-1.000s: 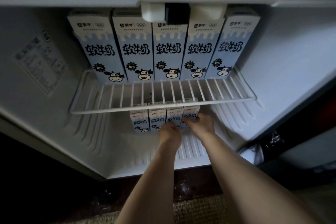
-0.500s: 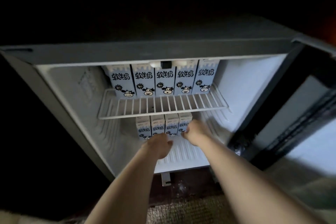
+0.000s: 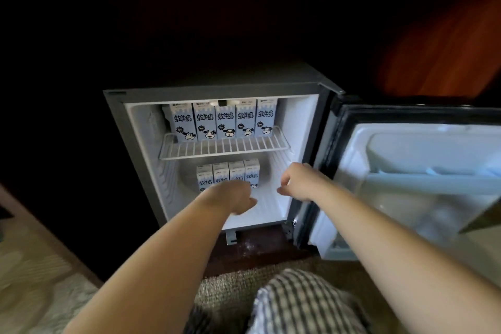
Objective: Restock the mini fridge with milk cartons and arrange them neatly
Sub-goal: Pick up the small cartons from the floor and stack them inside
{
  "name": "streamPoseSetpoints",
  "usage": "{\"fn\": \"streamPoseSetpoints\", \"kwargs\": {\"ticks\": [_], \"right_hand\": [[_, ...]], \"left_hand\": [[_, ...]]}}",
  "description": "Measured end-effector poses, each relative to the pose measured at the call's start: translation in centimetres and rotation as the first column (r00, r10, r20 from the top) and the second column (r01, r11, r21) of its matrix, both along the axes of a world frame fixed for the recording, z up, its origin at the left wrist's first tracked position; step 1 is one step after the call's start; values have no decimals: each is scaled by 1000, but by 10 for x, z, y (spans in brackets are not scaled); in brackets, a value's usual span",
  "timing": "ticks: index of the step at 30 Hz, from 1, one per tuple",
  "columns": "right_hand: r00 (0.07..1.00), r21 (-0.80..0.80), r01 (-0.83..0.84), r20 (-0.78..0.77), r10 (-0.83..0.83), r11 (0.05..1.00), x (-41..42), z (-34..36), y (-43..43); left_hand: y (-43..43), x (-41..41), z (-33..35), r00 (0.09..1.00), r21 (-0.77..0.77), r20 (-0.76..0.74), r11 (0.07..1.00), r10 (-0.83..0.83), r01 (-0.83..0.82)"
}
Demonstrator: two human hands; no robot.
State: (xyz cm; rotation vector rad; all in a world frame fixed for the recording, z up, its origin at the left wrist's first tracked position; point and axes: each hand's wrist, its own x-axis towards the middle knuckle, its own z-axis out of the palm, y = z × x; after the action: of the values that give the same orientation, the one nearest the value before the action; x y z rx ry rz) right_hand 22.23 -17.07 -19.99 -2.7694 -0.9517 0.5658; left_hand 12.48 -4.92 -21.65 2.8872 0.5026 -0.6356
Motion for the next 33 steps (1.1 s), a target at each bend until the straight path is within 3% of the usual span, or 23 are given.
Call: {"fn": "streamPoseSetpoints", "kwargs": {"ticks": [9,18,22,33], "right_hand": [[997,-52,80,16,-80,995,-23,15,-151],[980,-120,184,-51,-191,976,-42,-56,-264],[963,-147,219,-125,-238,965,-56,-95,-297],[908,-254,285,-238,-346,924,-131,-209,-380]], "left_hand": [[-137,-4,23,939,109,45,936,-341,334],[-250,-20,-38,867,12,-82,870,-491,494],[-287,-40,-68,795,5,-201,811,-573,585],[-361,-78,-171,732,-109,-339,797,-591,594]]}}
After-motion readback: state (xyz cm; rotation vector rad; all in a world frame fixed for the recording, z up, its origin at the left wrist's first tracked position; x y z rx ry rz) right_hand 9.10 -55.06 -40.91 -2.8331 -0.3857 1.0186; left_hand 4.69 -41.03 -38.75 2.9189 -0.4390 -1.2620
